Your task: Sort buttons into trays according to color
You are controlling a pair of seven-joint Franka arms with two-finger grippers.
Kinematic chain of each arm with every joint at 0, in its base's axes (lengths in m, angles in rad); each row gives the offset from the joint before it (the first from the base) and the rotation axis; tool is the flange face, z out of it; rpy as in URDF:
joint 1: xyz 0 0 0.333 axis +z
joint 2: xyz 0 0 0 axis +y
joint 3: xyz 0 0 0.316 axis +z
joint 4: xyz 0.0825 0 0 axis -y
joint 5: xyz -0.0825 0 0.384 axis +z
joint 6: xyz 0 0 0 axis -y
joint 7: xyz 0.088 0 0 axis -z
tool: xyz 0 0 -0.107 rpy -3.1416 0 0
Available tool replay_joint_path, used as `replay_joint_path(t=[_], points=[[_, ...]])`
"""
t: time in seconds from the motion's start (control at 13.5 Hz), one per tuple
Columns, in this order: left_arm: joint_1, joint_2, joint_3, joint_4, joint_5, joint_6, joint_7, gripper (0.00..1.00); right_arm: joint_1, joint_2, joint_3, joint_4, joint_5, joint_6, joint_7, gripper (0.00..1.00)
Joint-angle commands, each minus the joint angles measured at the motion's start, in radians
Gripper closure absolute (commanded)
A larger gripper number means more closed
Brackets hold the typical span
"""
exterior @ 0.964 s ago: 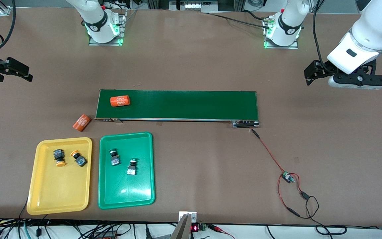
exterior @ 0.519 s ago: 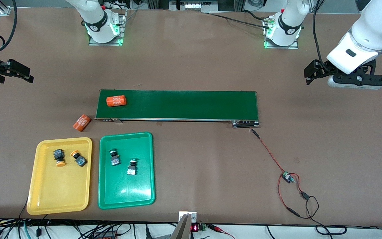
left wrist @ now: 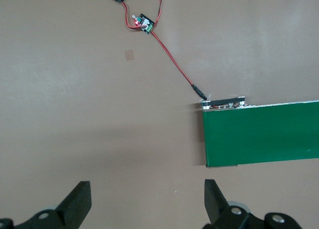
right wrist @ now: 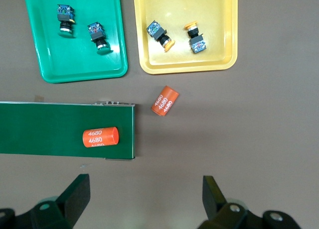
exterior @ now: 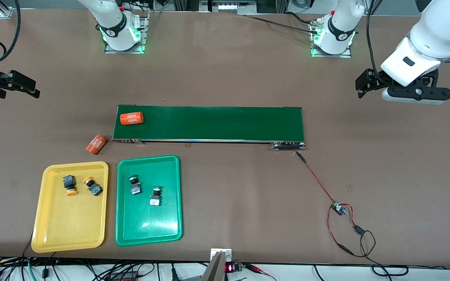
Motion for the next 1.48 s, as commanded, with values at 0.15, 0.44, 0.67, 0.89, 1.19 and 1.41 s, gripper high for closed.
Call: replay_joint_path(t=[0.15,0.44,0.67,0.89,1.19,1.41], points=[[-0.001,-0.005,-0.002,0.018,-0.012,-0.027,-0.004,0.00,0.000,-0.008,-0.001,0.010,-0.011,0.007,-0.006,0.00],[-0.001,-0.005,-0.004,0.018,-0.012,-0.027,-0.004,0.00,0.023,-0.003,0.004,0.010,-0.014,-0.002,0.008,0.00],[-0.001,-0.005,-0.002,0.018,-0.012,-0.027,-0.004,0.00,0.020,-0.003,0.001,0.010,-0.013,-0.002,0.025,0.00],[-0.001,-0.005,-0.002,0.018,-0.012,-0.027,-0.004,0.00,0.024,-0.005,0.004,0.010,-0.017,-0.001,0.066,0.00],[-0.001,-0.005,-0.002,0.018,-0.012,-0.027,-0.004,0.00,0.023,-0.005,0.004,0.008,-0.019,-0.005,0.053,0.00],[-0.001,-0.005,-0.001,0.018,-0.012,-0.027,-0.004,0.00,0.023,-0.006,0.002,0.008,-0.017,-0.007,0.052,0.00]])
